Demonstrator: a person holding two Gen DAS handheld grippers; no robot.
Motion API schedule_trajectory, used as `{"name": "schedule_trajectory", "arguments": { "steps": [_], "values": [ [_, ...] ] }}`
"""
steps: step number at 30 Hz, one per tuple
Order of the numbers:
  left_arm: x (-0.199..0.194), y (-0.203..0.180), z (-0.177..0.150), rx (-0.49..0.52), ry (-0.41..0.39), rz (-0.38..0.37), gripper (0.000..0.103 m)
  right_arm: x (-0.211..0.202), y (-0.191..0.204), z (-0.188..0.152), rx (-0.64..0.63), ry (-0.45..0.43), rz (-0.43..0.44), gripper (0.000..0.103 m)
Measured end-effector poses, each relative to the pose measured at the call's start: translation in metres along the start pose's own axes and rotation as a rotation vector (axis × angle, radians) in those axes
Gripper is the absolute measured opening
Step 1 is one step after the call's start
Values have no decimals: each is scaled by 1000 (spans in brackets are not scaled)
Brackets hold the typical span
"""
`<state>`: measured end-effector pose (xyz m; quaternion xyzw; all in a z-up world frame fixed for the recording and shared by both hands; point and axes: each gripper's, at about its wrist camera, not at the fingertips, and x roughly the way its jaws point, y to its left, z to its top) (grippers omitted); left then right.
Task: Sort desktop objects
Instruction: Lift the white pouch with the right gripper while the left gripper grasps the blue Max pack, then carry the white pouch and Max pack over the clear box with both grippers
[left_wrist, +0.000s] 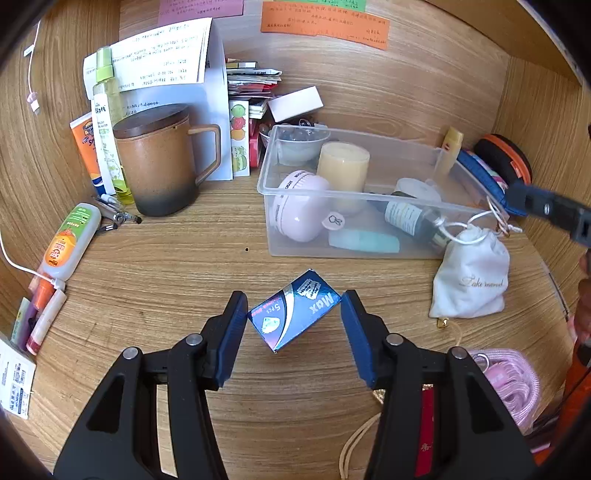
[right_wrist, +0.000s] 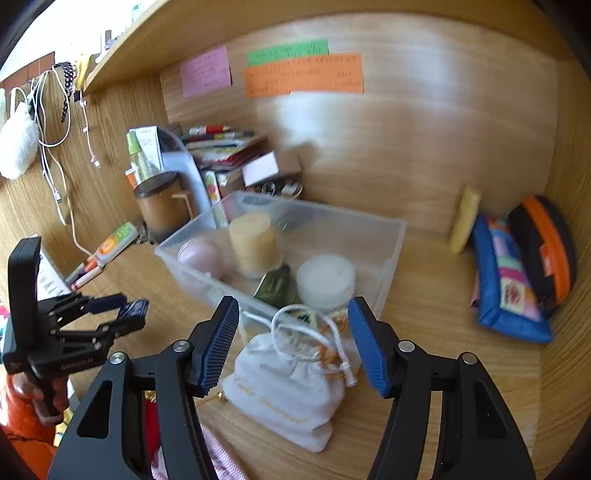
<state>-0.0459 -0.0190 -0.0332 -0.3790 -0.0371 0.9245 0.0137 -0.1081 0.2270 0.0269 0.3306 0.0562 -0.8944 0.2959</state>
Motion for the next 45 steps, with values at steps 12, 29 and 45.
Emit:
{"name": "schedule_trajectory", "arguments": {
  "steps": [12,29,45],
  "values": [
    [14,0,-5,-5,41,-61,52,8,-27,-55,192,151,43,85],
    [7,21,-10,-34,19,-90,52,63,11,-55,113,238,-64,68],
    [-5,20,20,-11,-58,-118,52,2,23,-21,60,51,-49,65]
  ]
}}
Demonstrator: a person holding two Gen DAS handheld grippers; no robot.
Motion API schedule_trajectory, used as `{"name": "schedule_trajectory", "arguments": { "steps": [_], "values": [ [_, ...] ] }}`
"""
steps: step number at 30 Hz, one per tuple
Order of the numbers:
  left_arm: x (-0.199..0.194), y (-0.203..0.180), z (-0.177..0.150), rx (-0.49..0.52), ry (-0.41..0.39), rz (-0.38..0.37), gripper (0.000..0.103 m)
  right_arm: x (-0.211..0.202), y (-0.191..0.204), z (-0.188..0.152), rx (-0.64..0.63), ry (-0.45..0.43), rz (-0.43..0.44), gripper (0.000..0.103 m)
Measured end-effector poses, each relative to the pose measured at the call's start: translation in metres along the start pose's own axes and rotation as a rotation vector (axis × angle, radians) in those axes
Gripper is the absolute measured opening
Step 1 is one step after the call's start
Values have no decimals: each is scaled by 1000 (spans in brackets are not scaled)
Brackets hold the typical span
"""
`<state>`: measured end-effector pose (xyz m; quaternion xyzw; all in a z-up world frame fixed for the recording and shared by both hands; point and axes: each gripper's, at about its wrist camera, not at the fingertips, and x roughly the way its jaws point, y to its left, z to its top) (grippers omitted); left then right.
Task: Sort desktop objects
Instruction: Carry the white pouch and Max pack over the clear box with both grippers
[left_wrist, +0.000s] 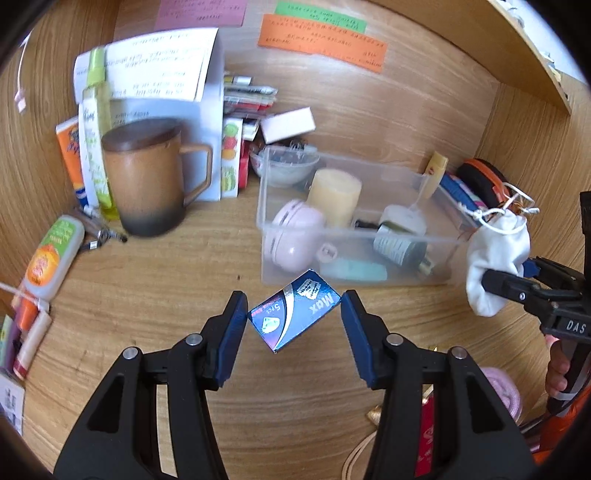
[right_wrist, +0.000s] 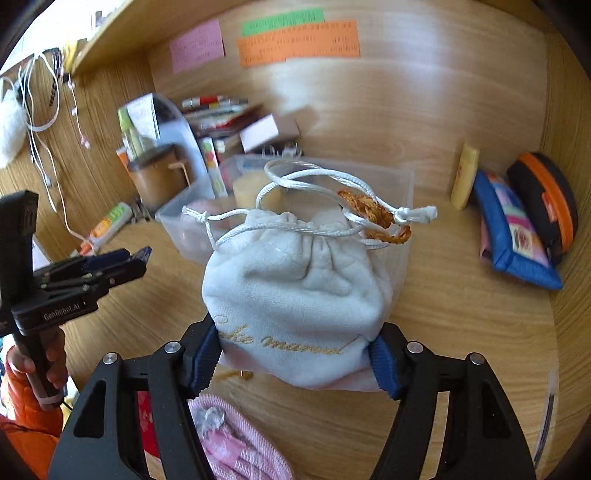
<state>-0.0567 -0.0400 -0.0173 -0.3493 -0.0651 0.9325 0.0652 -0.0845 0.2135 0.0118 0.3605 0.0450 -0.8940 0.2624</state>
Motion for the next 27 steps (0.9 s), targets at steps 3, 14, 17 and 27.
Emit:
{"name": "schedule_trajectory", "arguments": {
  "steps": [3,14,17,27],
  "values": [
    [-2,-4,12,12,-25,-1,52,-2,-3,11,10,-32,9,65],
    [15,-18,54,49,-51,-53,52,11,-11,46,-4,-74,12,65],
    [24,-22,61,54,-39,-79,52,19,-14,55,-12,-72,4,65],
    [59,-36,75,67,19,-119,52,54,-22,69,3,-46,-2,65]
  ]
}}
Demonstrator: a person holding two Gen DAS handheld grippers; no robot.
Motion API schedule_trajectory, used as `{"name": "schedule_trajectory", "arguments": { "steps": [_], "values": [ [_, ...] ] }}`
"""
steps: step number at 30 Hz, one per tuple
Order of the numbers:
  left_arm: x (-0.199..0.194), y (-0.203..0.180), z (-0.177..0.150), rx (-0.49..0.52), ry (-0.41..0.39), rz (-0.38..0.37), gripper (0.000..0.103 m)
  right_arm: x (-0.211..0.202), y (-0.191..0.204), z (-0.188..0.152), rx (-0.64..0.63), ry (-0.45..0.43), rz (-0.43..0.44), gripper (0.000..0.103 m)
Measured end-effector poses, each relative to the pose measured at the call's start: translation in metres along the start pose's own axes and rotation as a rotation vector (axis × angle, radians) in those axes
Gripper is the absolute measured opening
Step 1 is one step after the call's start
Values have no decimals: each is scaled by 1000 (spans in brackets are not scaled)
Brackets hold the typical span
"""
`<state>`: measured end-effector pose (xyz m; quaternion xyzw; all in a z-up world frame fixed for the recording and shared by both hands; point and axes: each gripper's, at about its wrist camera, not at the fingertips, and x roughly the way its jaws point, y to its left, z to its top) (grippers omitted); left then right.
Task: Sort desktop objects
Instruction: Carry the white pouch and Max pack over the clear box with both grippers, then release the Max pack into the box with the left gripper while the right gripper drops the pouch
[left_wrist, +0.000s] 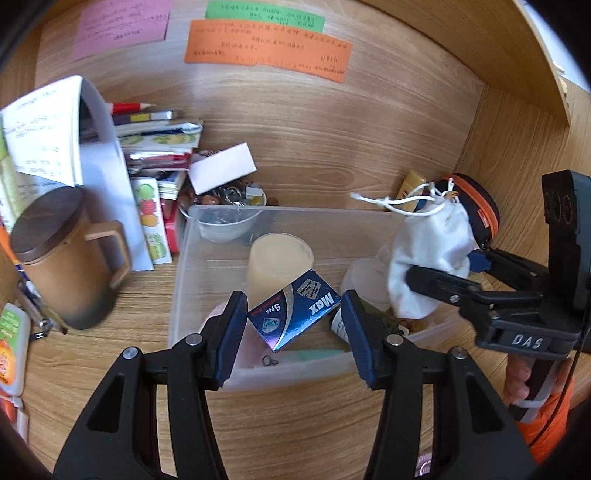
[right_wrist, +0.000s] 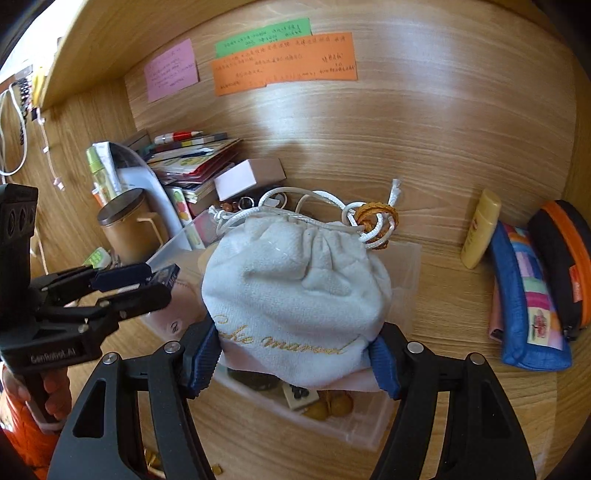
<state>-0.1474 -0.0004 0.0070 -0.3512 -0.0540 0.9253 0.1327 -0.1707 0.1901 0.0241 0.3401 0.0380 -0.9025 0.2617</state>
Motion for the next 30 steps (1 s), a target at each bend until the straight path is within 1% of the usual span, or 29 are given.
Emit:
{"name": "schedule_trajectory", "arguments": {
  "steps": [6,9,13,17,19,26,30],
  "values": [
    [22,-7,1,22,46,-21,52,9,-5,-3,-11,16,-16,66],
    [30,-9,1,33,63,-19,52,13,-9,-5,-1,32,-8,66],
    [35,-10,-1,41,78,-25,52,22,-8,-9,-3,68,-21,66],
    [39,-9,-1,37,91,-37,52,23,-7,-10,-9,72,-33,67],
    [39,-9,-2,40,91,-34,52,24,-6,-11,-13,72,-36,68],
    [39,-11,-2,51,87,-16,52,30,1,-13,-54,79,-93,71],
    [38,-10,-2,46,86,-13,52,29,0,-13,-50,82,-85,73]
  ]
}}
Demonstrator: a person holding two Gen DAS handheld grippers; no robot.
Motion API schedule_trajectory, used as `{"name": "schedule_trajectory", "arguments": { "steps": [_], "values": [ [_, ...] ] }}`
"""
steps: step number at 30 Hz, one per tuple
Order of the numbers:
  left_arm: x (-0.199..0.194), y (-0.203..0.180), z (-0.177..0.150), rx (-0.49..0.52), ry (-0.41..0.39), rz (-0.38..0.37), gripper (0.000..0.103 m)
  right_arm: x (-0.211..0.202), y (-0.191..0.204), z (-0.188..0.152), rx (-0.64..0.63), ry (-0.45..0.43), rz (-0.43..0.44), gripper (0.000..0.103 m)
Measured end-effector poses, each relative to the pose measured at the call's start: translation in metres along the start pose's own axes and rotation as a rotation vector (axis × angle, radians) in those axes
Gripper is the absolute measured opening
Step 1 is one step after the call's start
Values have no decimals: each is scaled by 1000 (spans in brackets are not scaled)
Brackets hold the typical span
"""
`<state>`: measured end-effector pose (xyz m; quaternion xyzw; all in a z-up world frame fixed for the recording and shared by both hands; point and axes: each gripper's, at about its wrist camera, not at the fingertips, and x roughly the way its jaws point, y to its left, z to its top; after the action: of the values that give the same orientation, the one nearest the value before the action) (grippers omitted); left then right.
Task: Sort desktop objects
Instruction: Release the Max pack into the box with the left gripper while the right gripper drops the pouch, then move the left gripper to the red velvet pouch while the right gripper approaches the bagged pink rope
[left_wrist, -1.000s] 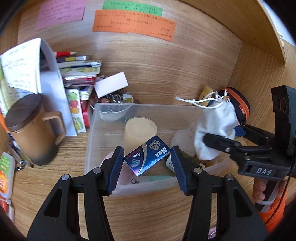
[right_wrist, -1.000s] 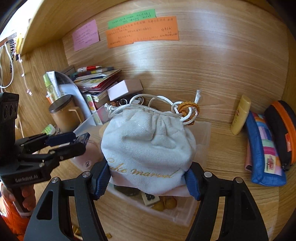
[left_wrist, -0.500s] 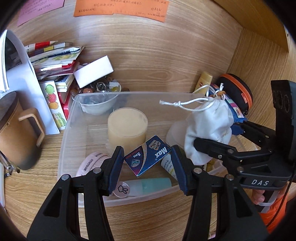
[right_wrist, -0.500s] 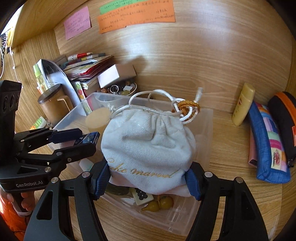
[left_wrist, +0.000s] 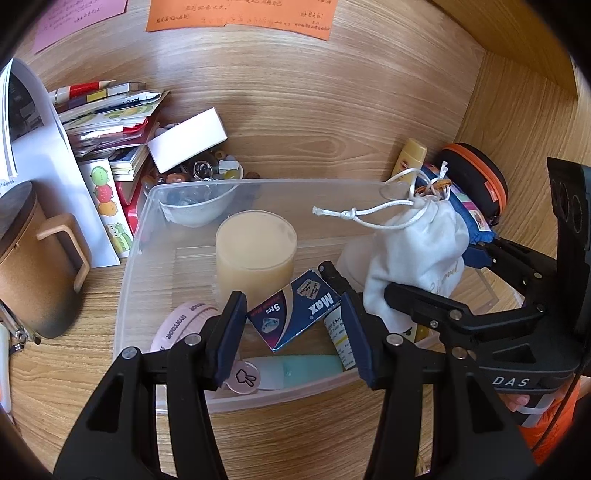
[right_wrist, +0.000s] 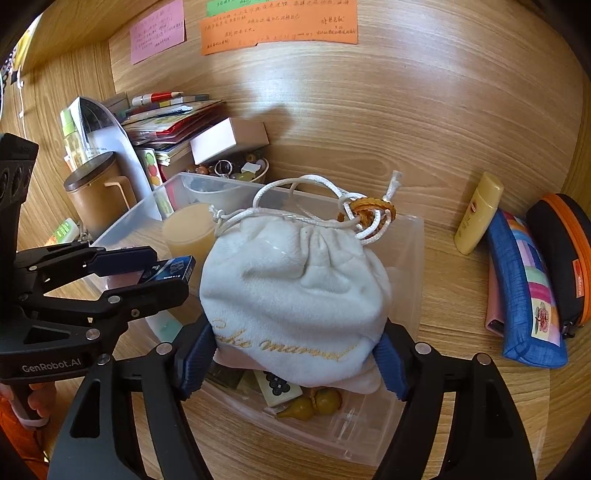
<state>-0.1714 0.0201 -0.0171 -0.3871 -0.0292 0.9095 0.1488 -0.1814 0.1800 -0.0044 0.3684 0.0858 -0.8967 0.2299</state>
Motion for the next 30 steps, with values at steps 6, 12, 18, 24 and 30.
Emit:
{"name": "schedule_trajectory", "arguments": {
  "steps": [6,12,18,24,30],
  "values": [
    [-6,-2,1,0,-19,1,56,-3,-4,0,28,4,42,75],
    [-16,-6,3,4,-44,21,61,-8,-6,1,47,-9,52,75],
    [-33,-6,0,-5,-76,52,71,-19,-4,3,41,-48,45,85],
    [-58,-6,-10,-13,-105,90,77,-36,0,5,19,-99,43,87],
    [-82,-9,-25,-21,-137,129,88,-58,2,2,8,-127,42,87]
  ]
}}
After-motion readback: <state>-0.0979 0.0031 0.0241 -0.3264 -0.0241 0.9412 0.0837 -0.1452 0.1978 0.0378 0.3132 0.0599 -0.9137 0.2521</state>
